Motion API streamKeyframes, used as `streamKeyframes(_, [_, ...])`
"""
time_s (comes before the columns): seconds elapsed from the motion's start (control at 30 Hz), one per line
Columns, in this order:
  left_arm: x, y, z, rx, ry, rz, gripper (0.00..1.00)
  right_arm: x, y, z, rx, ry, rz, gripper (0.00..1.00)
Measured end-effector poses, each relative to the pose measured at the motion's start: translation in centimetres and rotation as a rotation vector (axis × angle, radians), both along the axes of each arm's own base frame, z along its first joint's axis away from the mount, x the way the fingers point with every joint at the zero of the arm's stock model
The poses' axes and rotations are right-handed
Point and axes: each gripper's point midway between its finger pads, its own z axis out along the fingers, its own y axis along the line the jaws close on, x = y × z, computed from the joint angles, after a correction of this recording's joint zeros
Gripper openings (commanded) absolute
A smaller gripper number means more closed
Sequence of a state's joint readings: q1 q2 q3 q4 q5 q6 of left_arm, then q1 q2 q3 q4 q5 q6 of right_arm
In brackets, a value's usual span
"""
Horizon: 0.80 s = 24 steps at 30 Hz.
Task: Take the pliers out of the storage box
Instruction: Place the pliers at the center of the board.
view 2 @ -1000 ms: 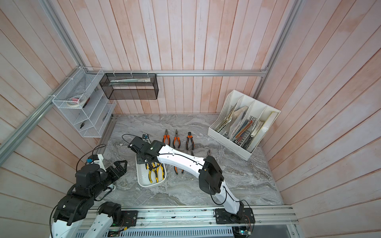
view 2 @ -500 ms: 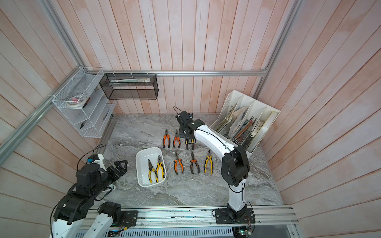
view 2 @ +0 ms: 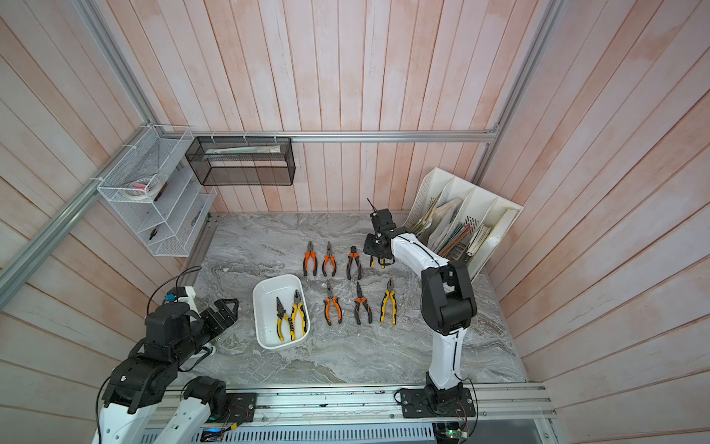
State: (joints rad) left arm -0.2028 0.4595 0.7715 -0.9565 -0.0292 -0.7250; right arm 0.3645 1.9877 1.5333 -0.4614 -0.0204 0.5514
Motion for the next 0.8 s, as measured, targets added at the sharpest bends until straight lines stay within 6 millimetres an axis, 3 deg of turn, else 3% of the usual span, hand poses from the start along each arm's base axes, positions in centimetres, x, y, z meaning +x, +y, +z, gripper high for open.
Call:
streamKeyframes(0.3, [0.1, 0.0, -0.1, 0.002, 0.007, 0.0, 1.0, 0.0, -0.1, -6.1, -0.015, 0.106, 0.015, 0.0])
streamKeyframes(0.73, [0.1, -0.1, -0.2, 0.0, 0.011, -0.003, 1.0, 1.4, -1.5, -6.0, -0.041, 0.091, -0.006, 0.0])
streamKeyframes(0.8, [0.1, -0.1, -0.2, 0.0, 0.011, -0.003, 1.0, 1.3, -1.7, -6.3, -0.049, 0.103, -0.008, 0.1])
